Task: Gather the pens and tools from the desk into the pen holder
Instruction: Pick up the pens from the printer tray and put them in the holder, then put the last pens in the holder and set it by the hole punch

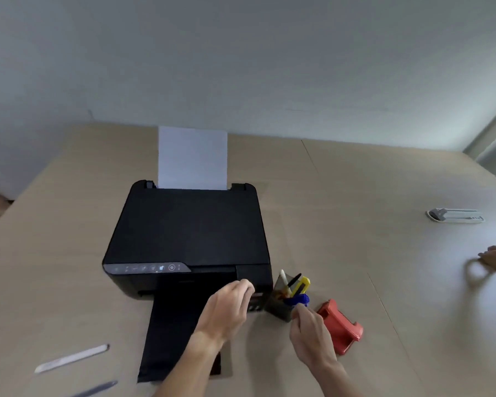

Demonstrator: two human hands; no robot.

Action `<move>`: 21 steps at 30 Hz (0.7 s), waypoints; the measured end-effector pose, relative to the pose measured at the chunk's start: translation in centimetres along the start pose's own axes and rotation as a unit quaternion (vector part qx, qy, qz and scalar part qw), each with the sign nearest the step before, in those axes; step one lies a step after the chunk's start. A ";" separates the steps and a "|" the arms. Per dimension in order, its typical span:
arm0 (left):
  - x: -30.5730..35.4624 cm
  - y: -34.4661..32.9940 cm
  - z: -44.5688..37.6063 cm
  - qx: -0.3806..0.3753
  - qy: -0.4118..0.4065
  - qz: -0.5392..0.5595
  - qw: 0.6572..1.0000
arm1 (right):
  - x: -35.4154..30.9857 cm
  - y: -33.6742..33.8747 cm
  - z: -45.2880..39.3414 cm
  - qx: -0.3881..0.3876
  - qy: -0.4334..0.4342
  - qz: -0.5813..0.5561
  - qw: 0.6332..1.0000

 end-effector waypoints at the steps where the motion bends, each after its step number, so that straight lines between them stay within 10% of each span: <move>1: -1.4 0.7 1.1 0.011 0.014 -0.014 1.000 | -0.5 -0.6 0.0 -0.010 0.006 0.005 1.000; 13: -18.6 11.3 17.5 0.170 0.348 -0.133 0.912 | -13.5 -11.9 1.0 -0.149 0.199 0.034 0.968; 21: -26.1 11.3 26.4 0.091 0.443 -0.250 0.856 | -25.1 -21.6 5.4 -0.215 0.405 0.111 0.882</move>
Point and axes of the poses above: each hand's wrist, its own z-axis away from the middle knuckle, its own y-axis out of the back of the hand, x = y × z, the point moved 5 cm from there along -z, towards the middle knuckle, and after that the axes turned 7 degrees about y, right-handed, at the moved point
